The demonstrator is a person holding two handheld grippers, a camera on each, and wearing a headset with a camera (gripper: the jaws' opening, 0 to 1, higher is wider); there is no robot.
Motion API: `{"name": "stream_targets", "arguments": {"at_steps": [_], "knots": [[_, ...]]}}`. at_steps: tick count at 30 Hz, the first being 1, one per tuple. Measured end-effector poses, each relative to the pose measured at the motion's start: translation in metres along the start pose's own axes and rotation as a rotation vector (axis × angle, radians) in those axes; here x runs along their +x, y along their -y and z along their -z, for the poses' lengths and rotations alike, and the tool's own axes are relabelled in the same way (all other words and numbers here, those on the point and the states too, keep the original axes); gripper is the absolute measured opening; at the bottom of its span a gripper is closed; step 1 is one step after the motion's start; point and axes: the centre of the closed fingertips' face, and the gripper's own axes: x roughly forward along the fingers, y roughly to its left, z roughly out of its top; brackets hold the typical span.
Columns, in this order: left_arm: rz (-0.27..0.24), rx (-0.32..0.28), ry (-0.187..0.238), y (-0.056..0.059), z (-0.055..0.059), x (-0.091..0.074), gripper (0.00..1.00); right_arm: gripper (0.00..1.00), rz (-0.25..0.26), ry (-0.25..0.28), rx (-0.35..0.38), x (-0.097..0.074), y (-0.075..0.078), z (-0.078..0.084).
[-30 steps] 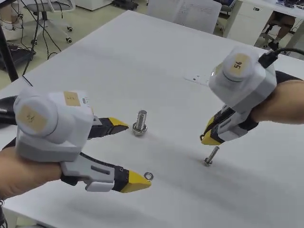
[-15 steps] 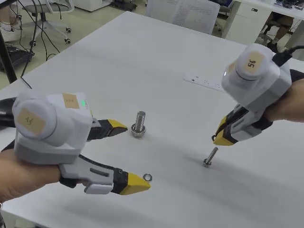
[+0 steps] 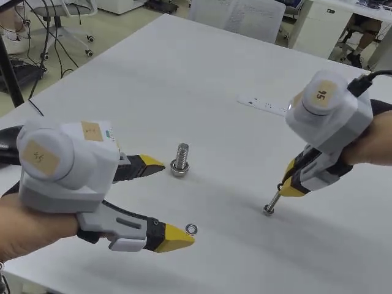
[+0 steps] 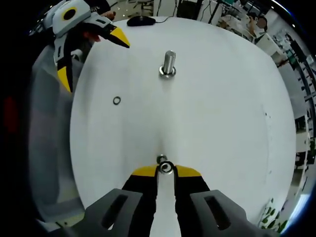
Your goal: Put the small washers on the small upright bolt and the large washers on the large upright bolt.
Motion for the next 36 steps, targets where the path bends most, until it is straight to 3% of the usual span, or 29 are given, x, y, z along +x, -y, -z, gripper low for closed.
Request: {"name": "stream_targets", "arguments": {"at_steps": [36], "knots": [[-0.006, -0.005, 0.0, -0.001, 0.0013, -0.0015, 0.75, 0.13, -0.021, -0.008, 0.007, 0.0082, -0.0012, 0.0009]]}}
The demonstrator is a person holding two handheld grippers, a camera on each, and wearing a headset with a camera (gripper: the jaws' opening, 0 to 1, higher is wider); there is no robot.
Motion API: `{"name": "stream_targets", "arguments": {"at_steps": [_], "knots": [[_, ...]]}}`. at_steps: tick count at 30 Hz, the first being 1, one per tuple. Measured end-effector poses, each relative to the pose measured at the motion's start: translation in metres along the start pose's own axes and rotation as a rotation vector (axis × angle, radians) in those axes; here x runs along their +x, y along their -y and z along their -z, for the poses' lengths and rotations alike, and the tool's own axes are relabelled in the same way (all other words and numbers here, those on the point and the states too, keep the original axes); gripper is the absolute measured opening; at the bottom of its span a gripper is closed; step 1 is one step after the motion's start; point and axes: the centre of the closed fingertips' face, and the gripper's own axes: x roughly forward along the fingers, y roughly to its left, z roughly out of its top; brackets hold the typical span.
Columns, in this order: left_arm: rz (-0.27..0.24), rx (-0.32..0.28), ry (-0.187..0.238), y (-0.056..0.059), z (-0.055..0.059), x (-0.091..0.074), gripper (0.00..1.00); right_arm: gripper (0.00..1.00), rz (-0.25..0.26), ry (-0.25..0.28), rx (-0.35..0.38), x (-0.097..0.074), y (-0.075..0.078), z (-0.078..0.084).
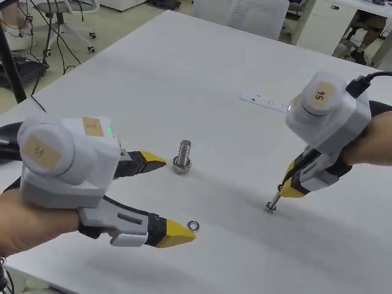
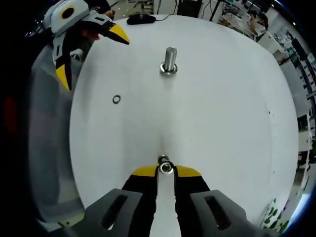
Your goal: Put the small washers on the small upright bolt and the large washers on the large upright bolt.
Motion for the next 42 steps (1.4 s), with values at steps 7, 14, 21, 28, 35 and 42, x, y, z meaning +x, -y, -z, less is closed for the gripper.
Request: {"name": "stream_targets", "arguments": {"at_steps": [7, 14, 21, 28, 35, 42], "knots": [[0.0, -0.001, 0.0, -0.001, 0.0, 0.0, 0.75, 0.13, -0.005, -0.003, 0.0, 0.005, -0.001, 0.0], [-0.001, -0.003, -0.002, -0.001, 0.0, 0.001, 0.75, 0.13, -0.011, -0.013, 0.001, 0.014, -0.001, 0.003], [-0.002, -0.003, -0.006, -0.002, 0.001, 0.002, 0.75, 0.13, -0.022, -0.019, 0.001, 0.027, -0.001, 0.006], [-0.001, -0.005, -0.011, -0.002, 0.002, 0.002, 0.75, 0.13, -0.029, -0.018, 0.007, 0.034, -0.002, 0.009], [-0.002, -0.007, -0.013, -0.002, 0.003, 0.002, 0.75, 0.13, -0.034, -0.018, 0.011, 0.039, -0.002, 0.01], [-0.002, -0.009, -0.016, -0.002, 0.004, 0.002, 0.75, 0.14, -0.039, -0.021, 0.013, 0.043, -0.003, 0.01]]}}
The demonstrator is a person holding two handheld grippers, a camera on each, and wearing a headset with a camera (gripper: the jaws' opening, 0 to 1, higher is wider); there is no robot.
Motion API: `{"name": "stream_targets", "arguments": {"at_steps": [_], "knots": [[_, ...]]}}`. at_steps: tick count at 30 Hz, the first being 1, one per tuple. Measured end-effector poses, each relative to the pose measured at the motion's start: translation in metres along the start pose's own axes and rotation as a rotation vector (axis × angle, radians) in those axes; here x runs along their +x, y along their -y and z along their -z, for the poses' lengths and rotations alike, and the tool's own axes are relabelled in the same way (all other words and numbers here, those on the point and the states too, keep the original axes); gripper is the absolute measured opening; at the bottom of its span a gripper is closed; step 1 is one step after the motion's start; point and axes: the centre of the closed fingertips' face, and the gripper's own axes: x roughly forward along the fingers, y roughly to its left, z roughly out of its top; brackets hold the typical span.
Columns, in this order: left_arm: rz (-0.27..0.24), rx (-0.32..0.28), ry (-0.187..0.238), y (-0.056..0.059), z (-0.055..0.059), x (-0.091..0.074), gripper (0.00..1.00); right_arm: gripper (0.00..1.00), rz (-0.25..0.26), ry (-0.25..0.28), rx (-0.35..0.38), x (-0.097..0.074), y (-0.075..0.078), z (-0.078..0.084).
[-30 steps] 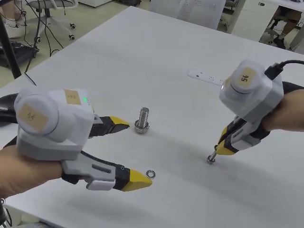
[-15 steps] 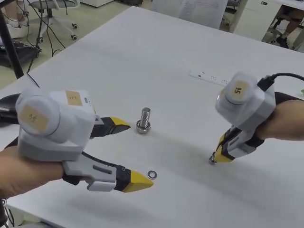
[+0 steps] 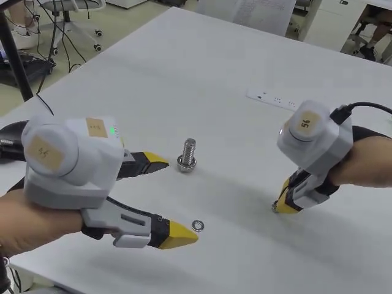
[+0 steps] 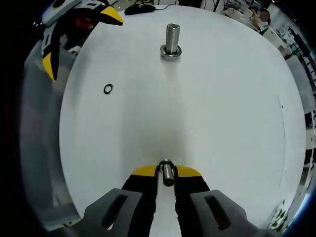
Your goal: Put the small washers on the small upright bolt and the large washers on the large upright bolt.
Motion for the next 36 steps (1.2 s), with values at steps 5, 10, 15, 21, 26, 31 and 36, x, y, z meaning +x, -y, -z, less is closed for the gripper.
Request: {"name": "stream_targets", "arguments": {"at_steps": [5, 10, 15, 21, 26, 31, 36], "knots": [[0.001, 0.0, -0.001, 0.001, 0.0, 0.0, 0.75, 0.14, 0.001, 0.003, 0.001, 0.0, 0.0, -0.001], [0.0, -0.001, 0.002, 0.001, 0.0, 0.0, 0.75, 0.15, 0.0, 0.003, -0.003, 0.001, 0.0, -0.001], [-0.001, -0.001, 0.002, 0.0, 0.0, 0.001, 0.75, 0.16, 0.008, 0.007, -0.007, 0.0, 0.002, -0.001], [0.0, 0.0, 0.002, 0.001, -0.001, 0.001, 0.75, 0.19, 0.022, 0.02, -0.008, -0.008, 0.005, 0.0], [0.001, 0.004, 0.002, 0.001, -0.001, 0.002, 0.75, 0.22, 0.026, 0.034, -0.008, -0.014, 0.003, -0.002], [-0.001, 0.005, 0.005, 0.001, -0.002, 0.0, 0.75, 0.22, 0.038, 0.043, -0.022, -0.021, 0.0, -0.006], [0.0, 0.007, 0.008, 0.002, -0.003, 0.0, 0.75, 0.23, 0.052, 0.053, -0.04, -0.029, -0.002, -0.012]]}}
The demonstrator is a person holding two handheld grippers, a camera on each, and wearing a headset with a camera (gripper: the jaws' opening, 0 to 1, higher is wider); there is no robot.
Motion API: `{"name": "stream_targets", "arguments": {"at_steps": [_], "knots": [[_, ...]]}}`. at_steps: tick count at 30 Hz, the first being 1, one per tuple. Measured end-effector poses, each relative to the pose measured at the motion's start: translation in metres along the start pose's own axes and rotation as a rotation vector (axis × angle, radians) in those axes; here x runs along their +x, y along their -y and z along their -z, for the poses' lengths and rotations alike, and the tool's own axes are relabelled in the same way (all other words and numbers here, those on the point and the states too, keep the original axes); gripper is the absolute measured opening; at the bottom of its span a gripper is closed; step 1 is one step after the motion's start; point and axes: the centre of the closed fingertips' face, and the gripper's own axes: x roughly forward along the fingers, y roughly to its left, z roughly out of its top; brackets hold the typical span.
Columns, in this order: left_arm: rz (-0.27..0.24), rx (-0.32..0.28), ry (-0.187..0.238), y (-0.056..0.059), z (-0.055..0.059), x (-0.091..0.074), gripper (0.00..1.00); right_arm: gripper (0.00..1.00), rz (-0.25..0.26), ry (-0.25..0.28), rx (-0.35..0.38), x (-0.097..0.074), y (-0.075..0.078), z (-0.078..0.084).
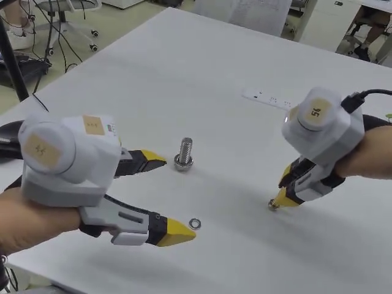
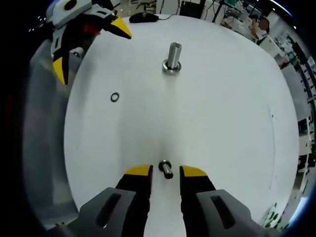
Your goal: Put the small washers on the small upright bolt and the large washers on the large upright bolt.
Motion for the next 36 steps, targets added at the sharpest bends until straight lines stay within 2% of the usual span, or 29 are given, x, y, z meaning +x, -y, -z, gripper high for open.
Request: {"name": "stream_targets", "arguments": {"at_steps": [15, 19, 28, 36], "knots": [[-0.003, 0.006, 0.008, -0.001, -0.002, -0.002, 0.75, 0.23, 0.007, 0.048, -0.082, -0.012, -0.014, -0.038], [-0.005, 0.007, 0.01, -0.001, -0.003, -0.003, 0.75, 0.24, 0.001, 0.055, -0.103, -0.009, -0.019, -0.047], [-0.011, 0.007, 0.01, 0.0, -0.003, -0.005, 0.75, 0.23, -0.043, 0.07, -0.166, 0.004, -0.042, -0.073], [-0.016, 0.004, 0.01, -0.001, -0.002, -0.007, 0.75, 0.23, -0.071, 0.063, -0.2, 0.016, -0.054, -0.083]]}}
